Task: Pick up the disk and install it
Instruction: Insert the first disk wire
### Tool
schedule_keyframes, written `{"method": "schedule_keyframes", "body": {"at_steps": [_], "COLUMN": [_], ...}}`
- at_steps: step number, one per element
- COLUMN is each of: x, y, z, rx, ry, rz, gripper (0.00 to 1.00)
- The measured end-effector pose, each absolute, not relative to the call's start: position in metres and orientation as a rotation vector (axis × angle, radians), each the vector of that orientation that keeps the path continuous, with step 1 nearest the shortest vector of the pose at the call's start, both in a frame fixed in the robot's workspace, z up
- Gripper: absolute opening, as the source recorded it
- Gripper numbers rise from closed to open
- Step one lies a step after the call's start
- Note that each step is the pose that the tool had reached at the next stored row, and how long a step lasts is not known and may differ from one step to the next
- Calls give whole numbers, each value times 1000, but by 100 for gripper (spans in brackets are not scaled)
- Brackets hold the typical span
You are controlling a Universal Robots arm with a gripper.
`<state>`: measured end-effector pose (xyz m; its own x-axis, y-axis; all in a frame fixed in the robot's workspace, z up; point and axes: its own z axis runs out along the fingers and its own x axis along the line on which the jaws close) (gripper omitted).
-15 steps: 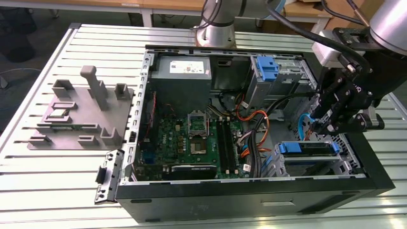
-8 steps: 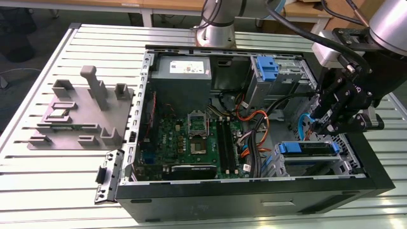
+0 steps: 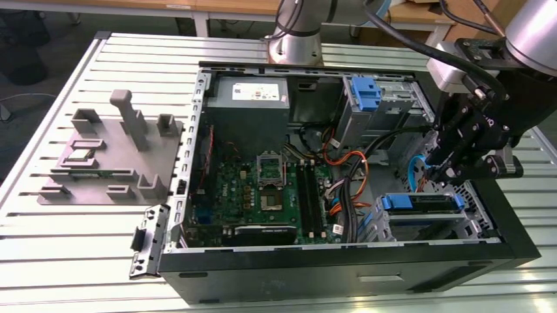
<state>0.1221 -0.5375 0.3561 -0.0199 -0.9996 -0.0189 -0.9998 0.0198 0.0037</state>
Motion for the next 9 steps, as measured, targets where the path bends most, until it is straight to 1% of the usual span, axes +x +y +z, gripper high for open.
{"method": "schedule_keyframes", "body": {"at_steps": [5, 6, 7, 9], "x": [122, 122, 122, 122], "y": [-538, -538, -538, -538], "z": [356, 356, 356, 356], "rx": [-2192, -2192, -2192, -2192], "ry": [2236, 2236, 2236, 2236], "rz": [25, 25, 25, 25], "gripper": [34, 32, 26, 26]}}
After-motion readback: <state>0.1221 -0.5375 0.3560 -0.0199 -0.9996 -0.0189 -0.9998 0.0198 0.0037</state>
